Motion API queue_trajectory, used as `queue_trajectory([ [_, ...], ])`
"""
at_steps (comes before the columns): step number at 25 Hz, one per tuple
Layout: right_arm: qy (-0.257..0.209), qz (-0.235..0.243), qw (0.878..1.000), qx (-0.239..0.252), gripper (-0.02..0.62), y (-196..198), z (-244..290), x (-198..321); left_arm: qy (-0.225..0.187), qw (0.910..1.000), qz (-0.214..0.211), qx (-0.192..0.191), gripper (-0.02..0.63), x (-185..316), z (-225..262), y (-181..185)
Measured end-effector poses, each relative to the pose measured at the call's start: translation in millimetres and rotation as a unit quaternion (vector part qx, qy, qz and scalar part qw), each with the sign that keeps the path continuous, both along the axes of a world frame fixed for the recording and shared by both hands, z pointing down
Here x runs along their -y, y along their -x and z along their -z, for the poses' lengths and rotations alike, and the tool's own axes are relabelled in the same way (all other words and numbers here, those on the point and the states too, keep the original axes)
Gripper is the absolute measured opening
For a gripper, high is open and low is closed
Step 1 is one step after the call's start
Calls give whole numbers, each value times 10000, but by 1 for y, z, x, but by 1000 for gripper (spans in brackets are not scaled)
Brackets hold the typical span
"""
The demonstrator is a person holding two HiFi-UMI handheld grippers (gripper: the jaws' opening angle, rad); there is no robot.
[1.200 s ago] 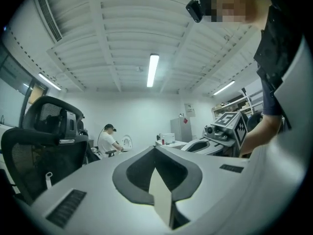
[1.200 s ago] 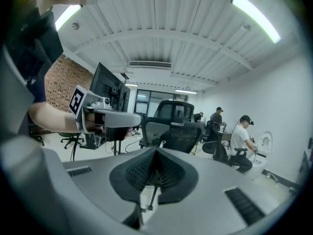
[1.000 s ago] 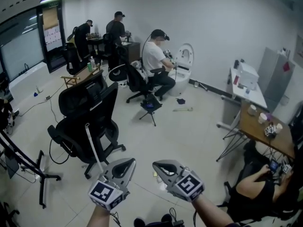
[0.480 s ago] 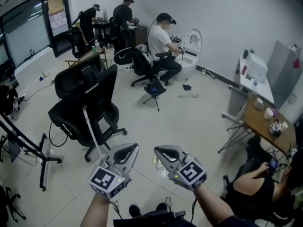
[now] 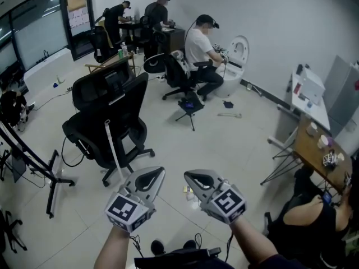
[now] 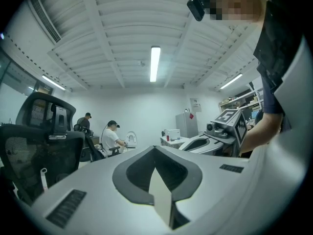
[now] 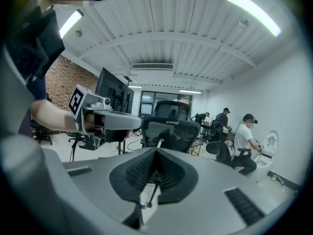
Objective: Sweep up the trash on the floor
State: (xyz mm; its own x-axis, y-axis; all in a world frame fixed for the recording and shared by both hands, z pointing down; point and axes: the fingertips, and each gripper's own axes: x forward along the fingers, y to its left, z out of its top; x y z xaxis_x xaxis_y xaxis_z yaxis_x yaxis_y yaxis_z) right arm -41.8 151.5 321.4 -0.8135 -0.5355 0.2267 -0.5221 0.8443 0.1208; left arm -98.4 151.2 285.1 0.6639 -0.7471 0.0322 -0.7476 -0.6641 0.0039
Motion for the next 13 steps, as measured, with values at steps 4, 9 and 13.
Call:
queue_trajectory([
  [4, 22, 61, 10000, -1, 9, 10, -1, 1, 6, 10000, 50, -9, 0, 1, -1, 9],
  [9, 31, 55, 10000, -18, 9, 18, -1, 2, 31, 10000, 67, -20, 0, 3, -3, 18],
  [13, 18, 46, 10000, -37, 9, 20, -2, 3, 61, 10000, 70, -29, 0, 3, -5, 23],
])
